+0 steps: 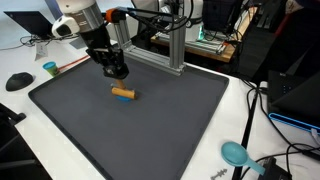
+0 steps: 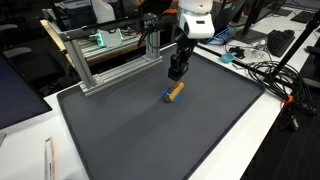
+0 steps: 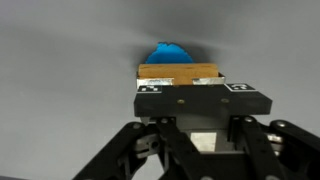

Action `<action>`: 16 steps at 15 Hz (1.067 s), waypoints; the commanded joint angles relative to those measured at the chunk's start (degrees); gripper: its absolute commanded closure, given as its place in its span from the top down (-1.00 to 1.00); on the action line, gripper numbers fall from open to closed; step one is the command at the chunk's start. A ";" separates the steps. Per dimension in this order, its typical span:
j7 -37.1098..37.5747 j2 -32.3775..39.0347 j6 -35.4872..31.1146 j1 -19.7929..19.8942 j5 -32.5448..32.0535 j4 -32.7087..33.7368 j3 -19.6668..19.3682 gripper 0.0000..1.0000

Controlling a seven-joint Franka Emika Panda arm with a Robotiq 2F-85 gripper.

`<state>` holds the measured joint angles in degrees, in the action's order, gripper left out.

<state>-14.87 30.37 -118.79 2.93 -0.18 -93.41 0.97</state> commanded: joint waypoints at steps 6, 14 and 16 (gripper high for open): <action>-0.44 3.83 5.08 -0.11 -1.12 1.01 0.12 -0.56; 0.12 2.94 1.67 -0.34 -2.64 -0.26 -0.03 -0.56; 0.41 2.16 -1.37 -0.31 -2.51 -1.07 -0.06 -0.56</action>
<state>-15.03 31.12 -113.83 2.83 -1.86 -92.08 0.97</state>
